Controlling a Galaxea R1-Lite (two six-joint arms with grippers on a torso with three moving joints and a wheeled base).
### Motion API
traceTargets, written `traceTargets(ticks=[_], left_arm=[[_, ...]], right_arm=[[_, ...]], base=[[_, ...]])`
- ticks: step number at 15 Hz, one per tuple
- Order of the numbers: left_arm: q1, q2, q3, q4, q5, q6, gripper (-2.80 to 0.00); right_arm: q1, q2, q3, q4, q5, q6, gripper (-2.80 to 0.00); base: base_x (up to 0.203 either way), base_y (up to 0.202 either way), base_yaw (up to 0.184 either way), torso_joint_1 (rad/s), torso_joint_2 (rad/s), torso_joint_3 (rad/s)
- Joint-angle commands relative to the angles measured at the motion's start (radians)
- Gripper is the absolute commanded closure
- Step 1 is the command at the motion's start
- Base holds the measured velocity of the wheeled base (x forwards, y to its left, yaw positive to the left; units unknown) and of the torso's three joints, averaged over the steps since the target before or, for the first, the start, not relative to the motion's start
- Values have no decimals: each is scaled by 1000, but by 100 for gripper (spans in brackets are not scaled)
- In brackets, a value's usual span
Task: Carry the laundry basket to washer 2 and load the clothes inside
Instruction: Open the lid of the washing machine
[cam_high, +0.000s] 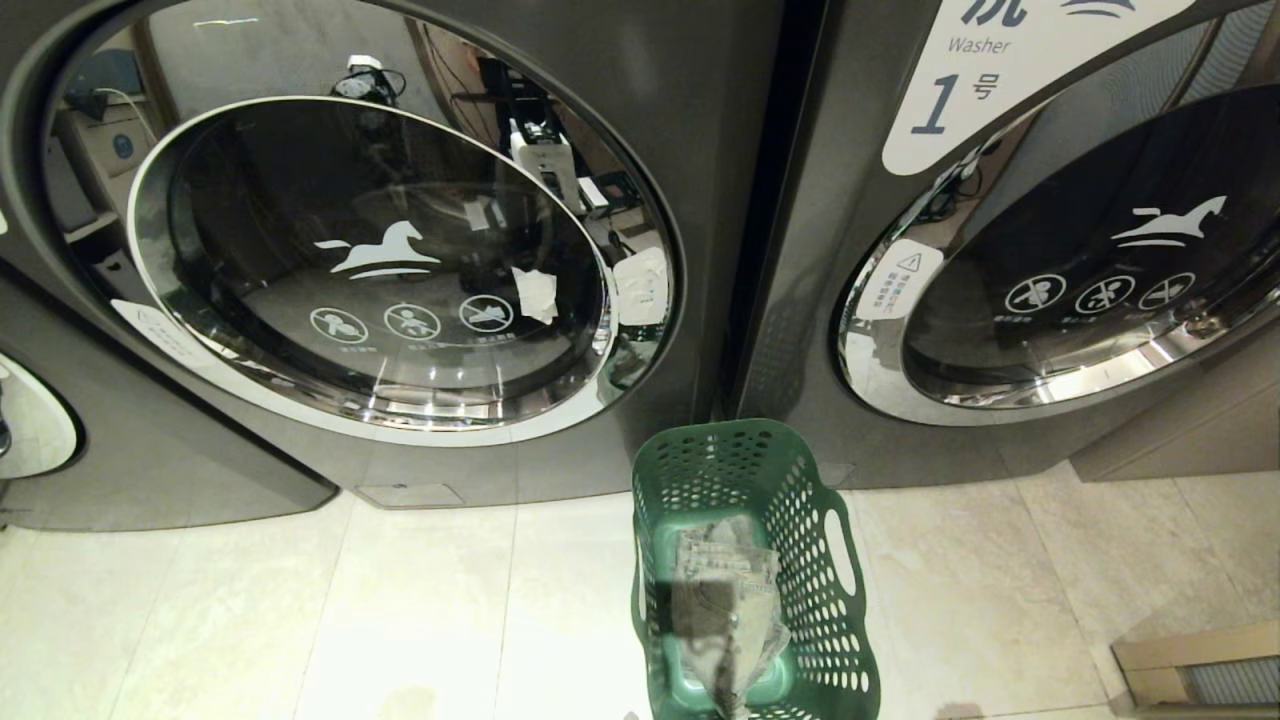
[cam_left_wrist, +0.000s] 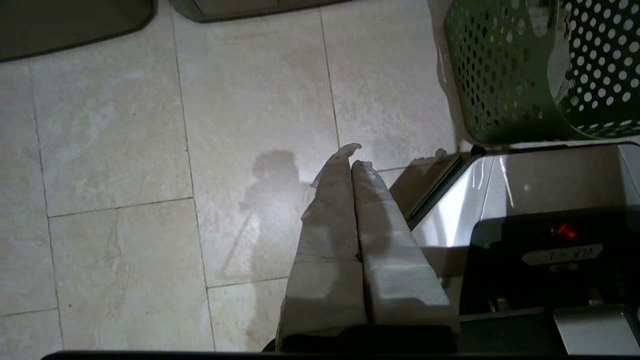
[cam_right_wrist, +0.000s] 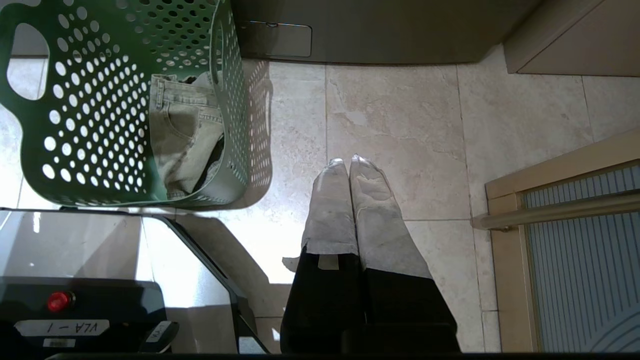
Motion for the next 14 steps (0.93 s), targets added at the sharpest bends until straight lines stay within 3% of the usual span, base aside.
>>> traceTargets(ticks=[1,14], left_arm=[[14,-148,-1,3,6,3,0],[21,-170,1,-4,13,0,0]], right_arm=[[1,3,-1,3,2,-10,0],[-1,3,-1,3,7,-9,0]], base=[[0,0,0,0,0,0],[0,0,0,0,0,0]])
